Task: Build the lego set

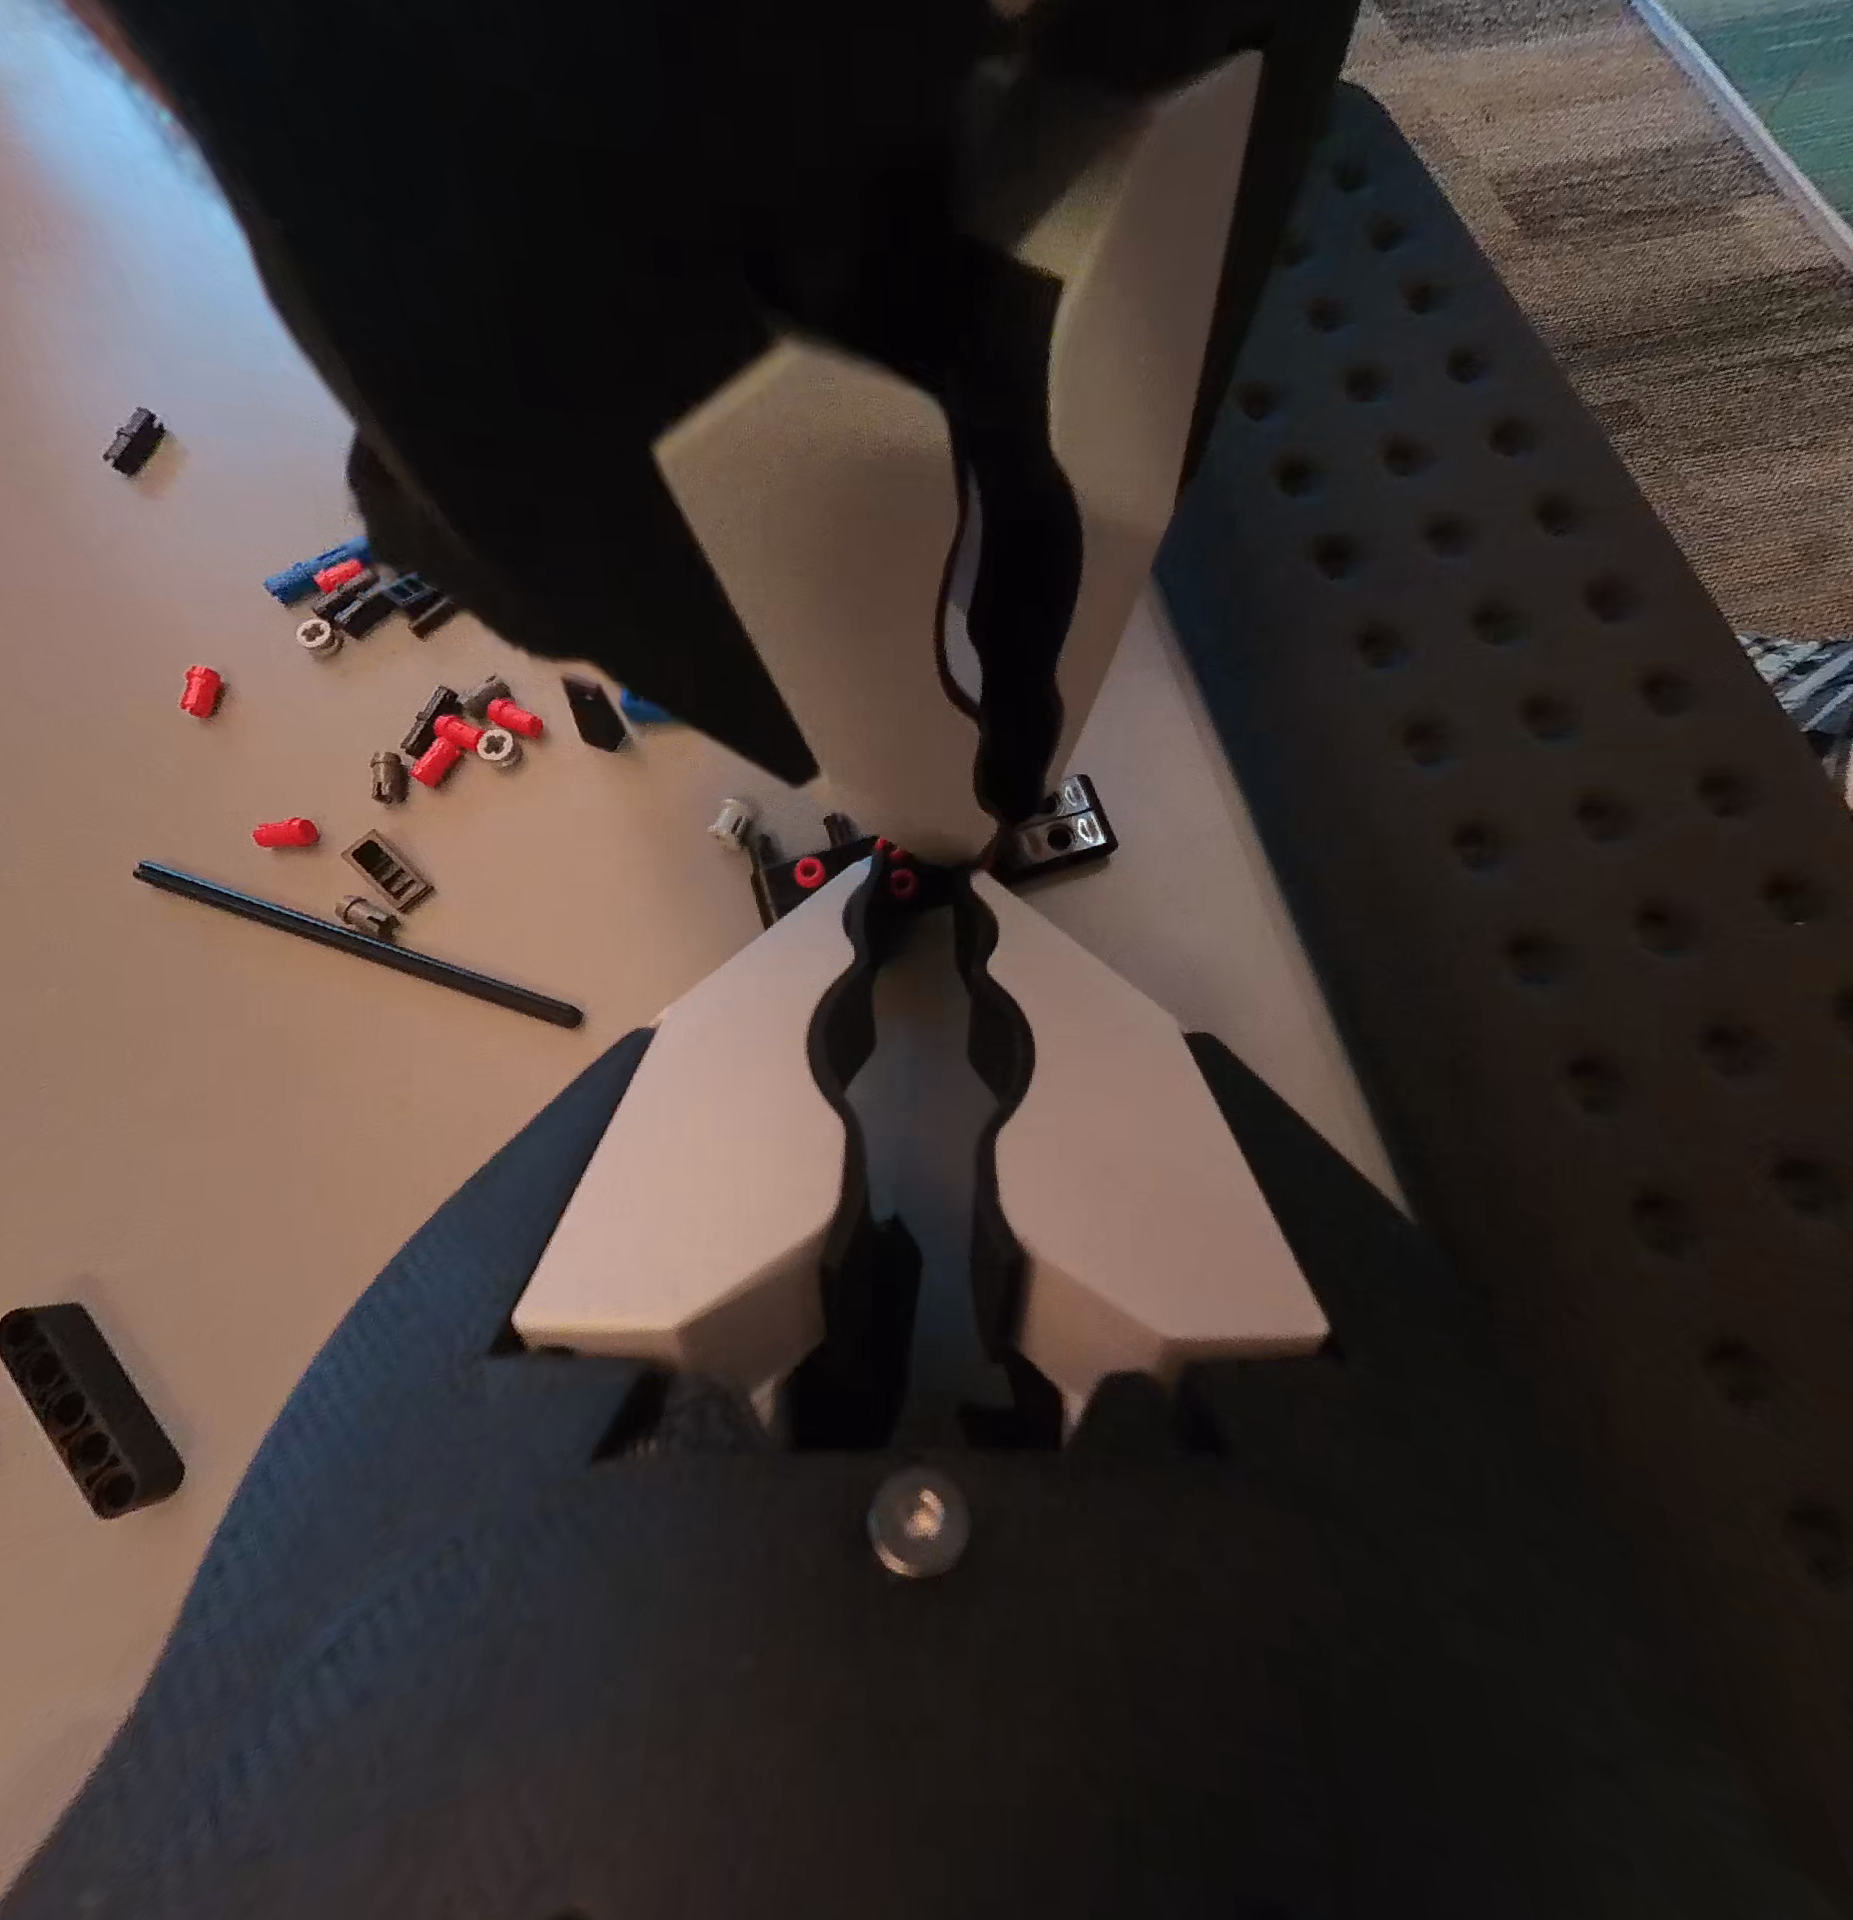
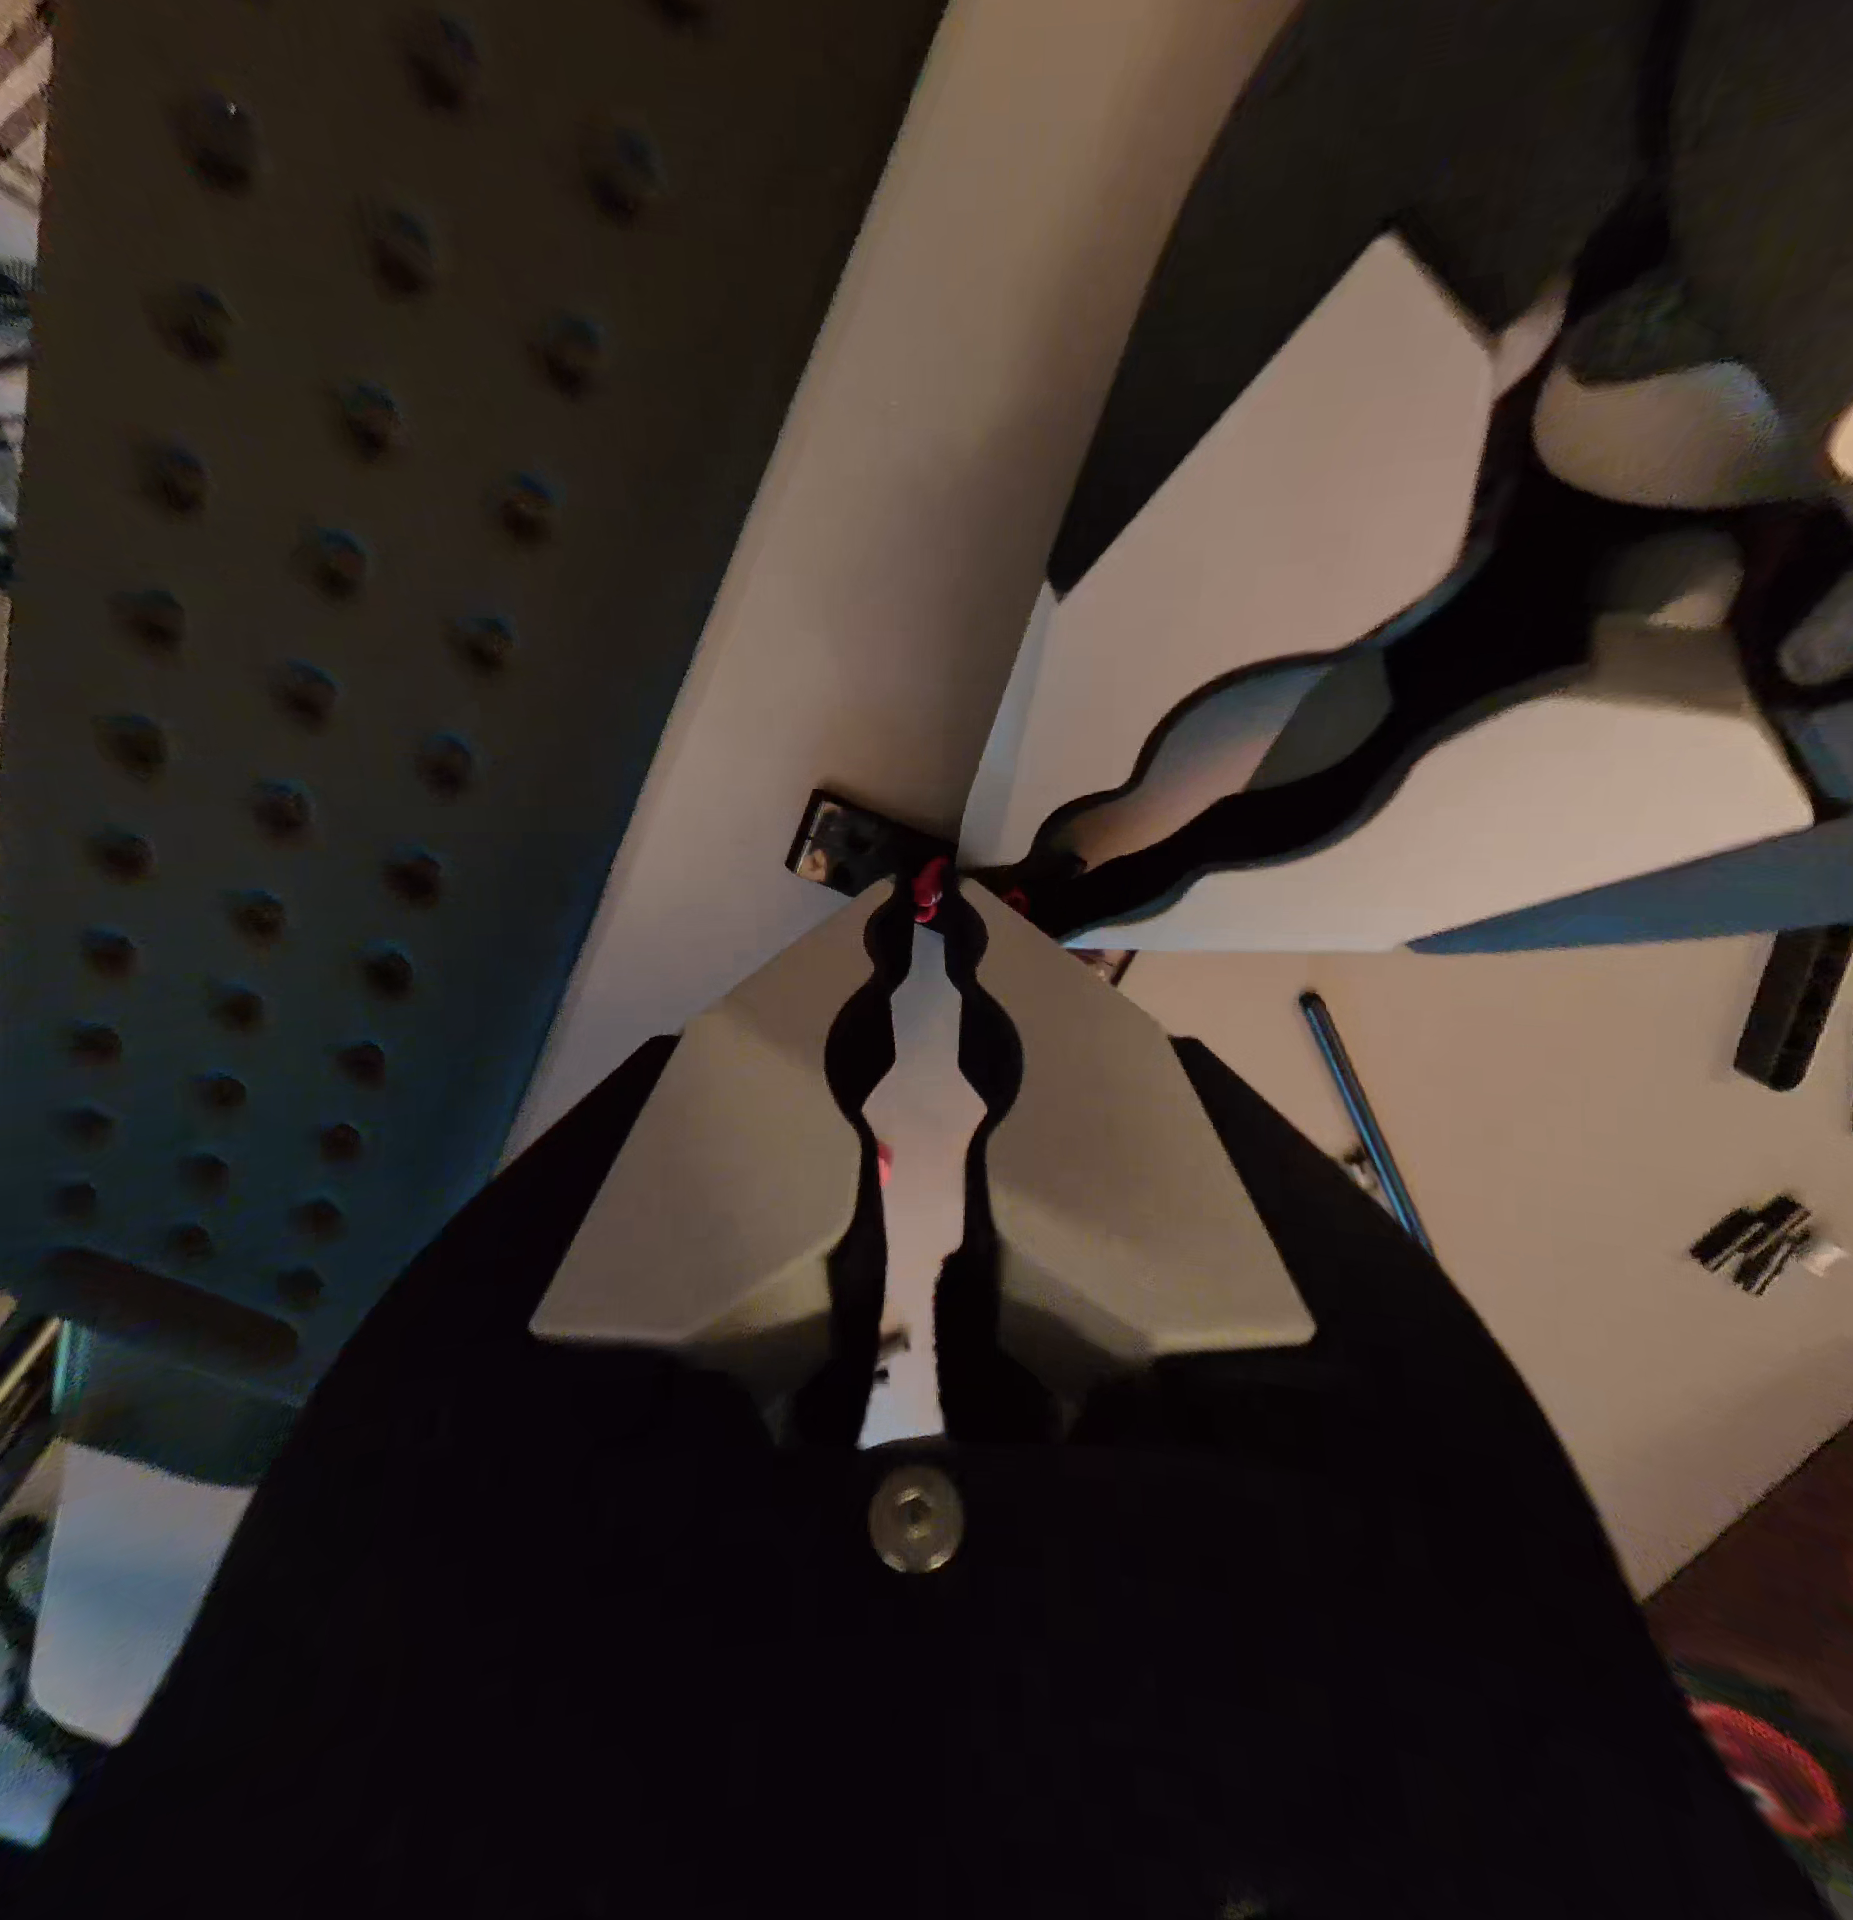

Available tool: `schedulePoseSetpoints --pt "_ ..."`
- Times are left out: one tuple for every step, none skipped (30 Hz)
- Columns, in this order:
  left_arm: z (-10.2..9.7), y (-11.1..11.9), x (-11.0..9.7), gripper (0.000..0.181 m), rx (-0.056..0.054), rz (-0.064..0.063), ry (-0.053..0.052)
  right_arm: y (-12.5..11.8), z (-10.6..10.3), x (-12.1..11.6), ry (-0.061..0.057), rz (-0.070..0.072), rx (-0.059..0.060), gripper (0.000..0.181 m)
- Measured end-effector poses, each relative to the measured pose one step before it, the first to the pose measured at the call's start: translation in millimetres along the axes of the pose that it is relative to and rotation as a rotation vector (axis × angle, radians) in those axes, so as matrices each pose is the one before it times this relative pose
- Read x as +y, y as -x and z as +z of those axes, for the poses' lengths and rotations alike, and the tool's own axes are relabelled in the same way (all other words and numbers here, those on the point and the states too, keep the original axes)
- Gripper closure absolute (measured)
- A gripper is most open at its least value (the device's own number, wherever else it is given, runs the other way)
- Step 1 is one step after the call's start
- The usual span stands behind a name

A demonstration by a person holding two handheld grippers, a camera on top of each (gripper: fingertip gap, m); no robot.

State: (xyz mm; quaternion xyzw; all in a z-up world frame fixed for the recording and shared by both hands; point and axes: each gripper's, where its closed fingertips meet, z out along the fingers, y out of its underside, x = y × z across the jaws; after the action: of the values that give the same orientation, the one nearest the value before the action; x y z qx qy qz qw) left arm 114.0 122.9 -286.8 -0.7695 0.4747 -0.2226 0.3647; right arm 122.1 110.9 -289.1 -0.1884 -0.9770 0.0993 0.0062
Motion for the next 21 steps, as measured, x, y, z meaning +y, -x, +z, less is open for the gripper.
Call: schedulePoseSetpoints --pt "-0.05 -0.10 -0.11 0.171 0.0004 -0.0006 -0.0002 -0.55 -0.05 -0.25 -0.0206 0.0232 0.0111 0.178" --pt "-0.03 0.09 0.03 0.171 -0.0008 0.0011 0.0000 -0.17 -0.11 -0.08 -0.0208 0.0175 0.0128 0.178" --pt "0.10 -0.03 -0.07 0.171 -0.0006 0.0009 0.0001 -0.03 -0.15 -0.17 -0.0180 0.0143 0.0122 0.178" --pt "-0.07 -0.05 0.05 0.171 0.0004 -0.0006 0.0000 -0.14 -0.13 -0.43 -0.0150 0.0145 0.0104 0.178" --pt "0.00 -0.04 -0.01 0.171 0.0002 -0.0001 0.0000 0.02 0.15 -0.21 -0.0097 0.0116 0.0092 0.178" --pt "0.00 0.04 0.00 0.171 -0.0002 0.0002 0.0000 -0.13 -0.07 0.07 -0.0056 0.0101 0.0081 0.178" --pt "0.04 -0.01 -0.03 0.171 0.0003 -0.0007 0.0000 0.00 -0.09 -0.10 -0.0034 0.0076 0.0069 0.178" --pt "0.06 -0.08 0.08 0.171 0.0005 -0.0001 0.0001 0.17 0.04 -0.14 -0.0005 0.0024 0.0051 0.178" --pt "0.13 -0.15 -0.11 0.171 -0.0005 0.0013 0.0000 0.05 -0.08 0.02 0.0046 -0.0069 0.0069 0.178" --pt "0.06 -0.09 -0.04 0.171 0.0005 0.0003 0.0001 0.05 -0.01 -0.03 0.0095 -0.0082 0.0061 0.178" --pt "-0.03 -0.18 0.01 0.171 0.0018 -0.0009 -0.0001 0.16 0.04 0.02 0.0107 -0.0054 0.0016 0.178" --pt "0.03 -0.14 -0.02 0.171 0.0002 0.0005 0.0001 0.03 -0.05 -0.02 0.0124 -0.0128 0.0029 0.179" --pt "0.00 0.03 0.01 0.171 0.0001 0.0007 0.0000 0.06 -0.01 0.10 0.0153 -0.0129 0.0012 0.179" --pt "0.00 -0.09 0.00 0.171 0.0005 -0.0002 0.0000 -0.07 0.06 -0.03 0.0181 -0.0174 0.0017 0.179" --pt "0.00 -0.07 0.00 0.171 0.0004 -0.0001 0.0000 -0.10 -0.04 0.09 0.0221 -0.0221 0.0046 0.179" --pt "0.02 -0.26 0.11 0.171 0.0013 0.0002 0.0001 0.16 0.09 -0.01 0.0218 -0.0230 0.0035 0.179" --pt "0.00 -0.12 0.00 0.171 0.0020 -0.0010 0.0000 -0.04 0.11 0.12 0.0199 -0.0219 0.0022 0.179" --pt "0.01 0.01 -0.02 0.171 0.0016 -0.0029 -0.0001 0.00 0.10 0.22 0.0236 -0.0220 0.0042 0.179" --pt "-0.01 0.05 0.01 0.171 0.0006 -0.0012 0.0001 -0.04 -0.02 0.24 0.0257 -0.0236 0.0038 0.180" --pt "-0.03 -0.10 0.03 0.171 0.0000 0.0000 0.0000 0.01 0.02 0.12 0.0167 -0.0138 -0.0060 0.180" --pt "0.00 -0.03 0.00 0.171 0.0011 -0.0015 0.0000 0.07 0.06 -0.06 0.0085 -0.0115 -0.0112 0.180"
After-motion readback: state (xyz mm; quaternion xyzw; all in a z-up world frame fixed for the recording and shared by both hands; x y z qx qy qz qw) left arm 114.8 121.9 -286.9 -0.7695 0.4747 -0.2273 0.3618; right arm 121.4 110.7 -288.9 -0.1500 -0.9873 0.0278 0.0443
